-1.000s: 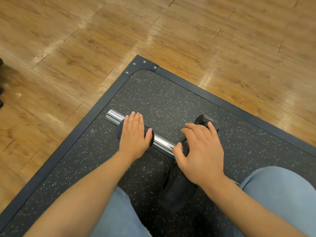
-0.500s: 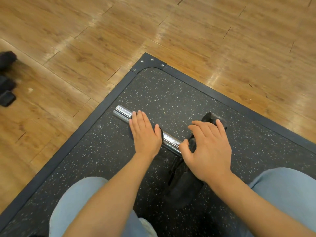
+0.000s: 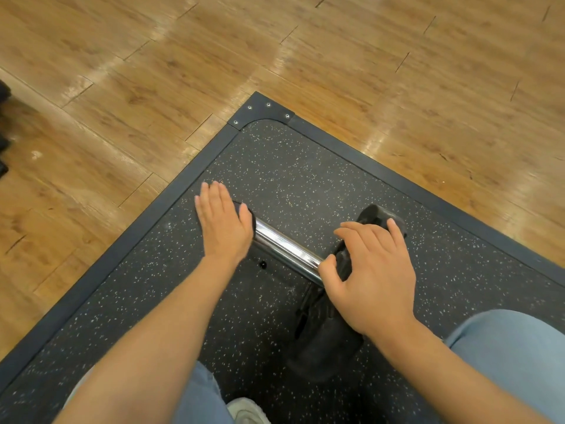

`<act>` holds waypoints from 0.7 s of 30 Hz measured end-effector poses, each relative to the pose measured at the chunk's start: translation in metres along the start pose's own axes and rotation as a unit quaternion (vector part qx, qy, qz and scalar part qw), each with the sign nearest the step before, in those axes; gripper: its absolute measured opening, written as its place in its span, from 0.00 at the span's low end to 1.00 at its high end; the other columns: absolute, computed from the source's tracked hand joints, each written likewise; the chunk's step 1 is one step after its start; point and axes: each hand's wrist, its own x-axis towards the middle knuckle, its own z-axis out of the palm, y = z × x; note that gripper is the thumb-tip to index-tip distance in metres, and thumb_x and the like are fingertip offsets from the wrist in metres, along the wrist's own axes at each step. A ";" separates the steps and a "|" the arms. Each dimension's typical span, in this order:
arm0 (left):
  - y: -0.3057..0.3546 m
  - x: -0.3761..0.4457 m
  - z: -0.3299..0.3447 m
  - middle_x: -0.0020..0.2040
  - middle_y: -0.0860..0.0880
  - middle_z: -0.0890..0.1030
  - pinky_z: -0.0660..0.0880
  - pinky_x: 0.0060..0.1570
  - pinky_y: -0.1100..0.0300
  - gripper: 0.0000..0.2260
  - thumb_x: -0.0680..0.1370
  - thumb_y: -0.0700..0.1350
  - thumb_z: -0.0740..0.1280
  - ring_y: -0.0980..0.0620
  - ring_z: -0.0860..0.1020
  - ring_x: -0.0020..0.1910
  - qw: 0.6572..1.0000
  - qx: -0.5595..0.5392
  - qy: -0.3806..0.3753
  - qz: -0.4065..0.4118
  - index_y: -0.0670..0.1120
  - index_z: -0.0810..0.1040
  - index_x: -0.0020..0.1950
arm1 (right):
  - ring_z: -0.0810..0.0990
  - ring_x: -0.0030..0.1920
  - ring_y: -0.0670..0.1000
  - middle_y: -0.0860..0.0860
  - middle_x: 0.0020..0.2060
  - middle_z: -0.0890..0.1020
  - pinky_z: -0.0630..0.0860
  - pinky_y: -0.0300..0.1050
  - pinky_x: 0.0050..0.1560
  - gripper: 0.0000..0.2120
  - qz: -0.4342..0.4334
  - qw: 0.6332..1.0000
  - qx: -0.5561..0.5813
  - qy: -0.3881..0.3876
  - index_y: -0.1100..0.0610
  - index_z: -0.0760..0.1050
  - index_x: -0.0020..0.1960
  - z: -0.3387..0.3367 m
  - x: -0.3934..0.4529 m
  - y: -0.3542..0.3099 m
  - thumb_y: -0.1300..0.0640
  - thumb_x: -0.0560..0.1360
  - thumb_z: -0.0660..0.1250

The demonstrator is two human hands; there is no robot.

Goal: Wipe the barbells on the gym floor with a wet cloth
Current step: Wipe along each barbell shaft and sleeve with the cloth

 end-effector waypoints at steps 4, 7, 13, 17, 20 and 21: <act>0.057 -0.064 0.018 0.72 0.35 0.67 0.45 0.76 0.43 0.26 0.82 0.49 0.52 0.39 0.57 0.75 0.995 -0.018 -0.005 0.094 0.33 0.62 0.73 | 0.80 0.55 0.55 0.51 0.52 0.84 0.61 0.58 0.74 0.21 -0.008 1.000 -0.004 0.002 0.58 0.82 0.53 -0.002 0.000 -0.002 0.47 0.73 0.59; 0.062 -0.080 0.025 0.66 0.35 0.74 0.55 0.73 0.43 0.24 0.81 0.49 0.53 0.39 0.63 0.71 0.983 0.001 -0.007 0.182 0.33 0.67 0.70 | 0.80 0.55 0.55 0.51 0.52 0.84 0.63 0.59 0.73 0.21 -0.006 1.000 -0.003 0.005 0.59 0.82 0.52 -0.002 0.000 -0.003 0.46 0.73 0.58; 0.015 -0.036 0.012 0.67 0.35 0.74 0.54 0.74 0.46 0.26 0.82 0.50 0.51 0.37 0.69 0.69 0.979 0.052 -0.007 0.196 0.33 0.69 0.70 | 0.80 0.55 0.55 0.51 0.52 0.84 0.60 0.57 0.74 0.20 -0.008 1.000 -0.003 0.004 0.59 0.82 0.52 -0.002 -0.002 -0.003 0.48 0.72 0.59; 0.026 -0.031 0.010 0.70 0.36 0.70 0.50 0.77 0.44 0.27 0.83 0.50 0.46 0.38 0.64 0.73 0.995 0.037 -0.001 0.089 0.33 0.66 0.72 | 0.80 0.55 0.55 0.51 0.52 0.84 0.59 0.57 0.75 0.20 -0.007 1.000 -0.002 0.007 0.59 0.82 0.52 -0.002 -0.003 -0.004 0.47 0.72 0.59; 0.060 -0.067 0.022 0.70 0.35 0.70 0.49 0.76 0.43 0.27 0.82 0.50 0.49 0.37 0.63 0.73 0.995 0.036 0.001 0.098 0.32 0.66 0.72 | 0.80 0.55 0.55 0.51 0.52 0.84 0.61 0.58 0.74 0.20 -0.006 1.000 0.002 0.016 0.59 0.82 0.52 -0.002 -0.002 -0.004 0.48 0.72 0.59; 0.072 -0.081 0.028 0.69 0.35 0.72 0.50 0.75 0.43 0.26 0.81 0.49 0.50 0.37 0.63 0.73 0.991 0.040 0.002 0.127 0.32 0.66 0.71 | 0.80 0.55 0.56 0.51 0.51 0.84 0.62 0.58 0.74 0.18 -0.005 1.000 0.002 0.019 0.59 0.82 0.52 -0.001 -0.002 -0.003 0.49 0.72 0.61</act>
